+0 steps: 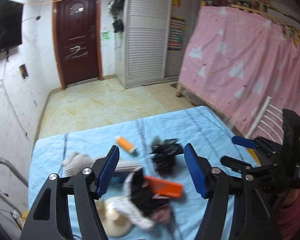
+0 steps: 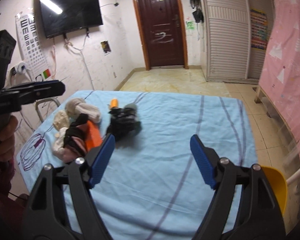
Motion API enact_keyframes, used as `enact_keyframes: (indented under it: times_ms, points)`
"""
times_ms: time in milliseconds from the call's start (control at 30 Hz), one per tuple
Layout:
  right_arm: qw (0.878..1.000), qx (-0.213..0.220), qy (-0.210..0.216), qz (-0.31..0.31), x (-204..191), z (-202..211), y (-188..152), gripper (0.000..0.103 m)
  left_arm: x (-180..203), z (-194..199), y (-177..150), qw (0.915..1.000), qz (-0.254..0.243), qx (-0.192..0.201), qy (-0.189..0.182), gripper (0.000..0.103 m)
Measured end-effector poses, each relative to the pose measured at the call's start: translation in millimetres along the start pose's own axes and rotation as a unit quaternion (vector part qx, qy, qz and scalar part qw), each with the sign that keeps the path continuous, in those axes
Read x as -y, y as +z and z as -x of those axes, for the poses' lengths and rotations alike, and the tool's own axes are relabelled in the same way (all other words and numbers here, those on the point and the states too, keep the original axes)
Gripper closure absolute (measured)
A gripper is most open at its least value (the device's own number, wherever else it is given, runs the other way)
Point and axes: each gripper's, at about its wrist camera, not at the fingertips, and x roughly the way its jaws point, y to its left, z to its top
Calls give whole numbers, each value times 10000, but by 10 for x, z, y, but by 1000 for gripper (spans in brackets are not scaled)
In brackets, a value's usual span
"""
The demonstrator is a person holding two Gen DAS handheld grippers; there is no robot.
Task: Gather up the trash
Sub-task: 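Move both open tools back over the bed, then grasp the cream crumpled bag with the left tool while the right tool grasps the black sock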
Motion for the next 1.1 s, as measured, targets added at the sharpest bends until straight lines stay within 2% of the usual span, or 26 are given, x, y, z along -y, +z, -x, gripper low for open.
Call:
enact_keyframes:
  times_ms: [167,467,633,867,1033,1100]
  points:
    - [9991,-129,384,119,-256,-117,34,28,-310,-2,-99,9995,280,-94,120,43]
    - [9943,-327,852,559,-757,-298,48,28,-629,-100,-333,9968,698,-371,107,43]
    - [9922,-417,974,656,-898,-375,42,28,-782,-242,-470,9938,909,-638,92,43]
    - [9898,-543,1049,803,-1068,-460,38,28,-867,-280,-543,9929,1016,-606,108,43]
    - [9877,-627,1114,897,-1163,-536,52,28,-1003,-323,-633,9900,1119,-708,489,43]
    - [9871,-660,1134,916,-1194,-575,43,28,-1066,-345,-665,9888,1169,-767,527,43]
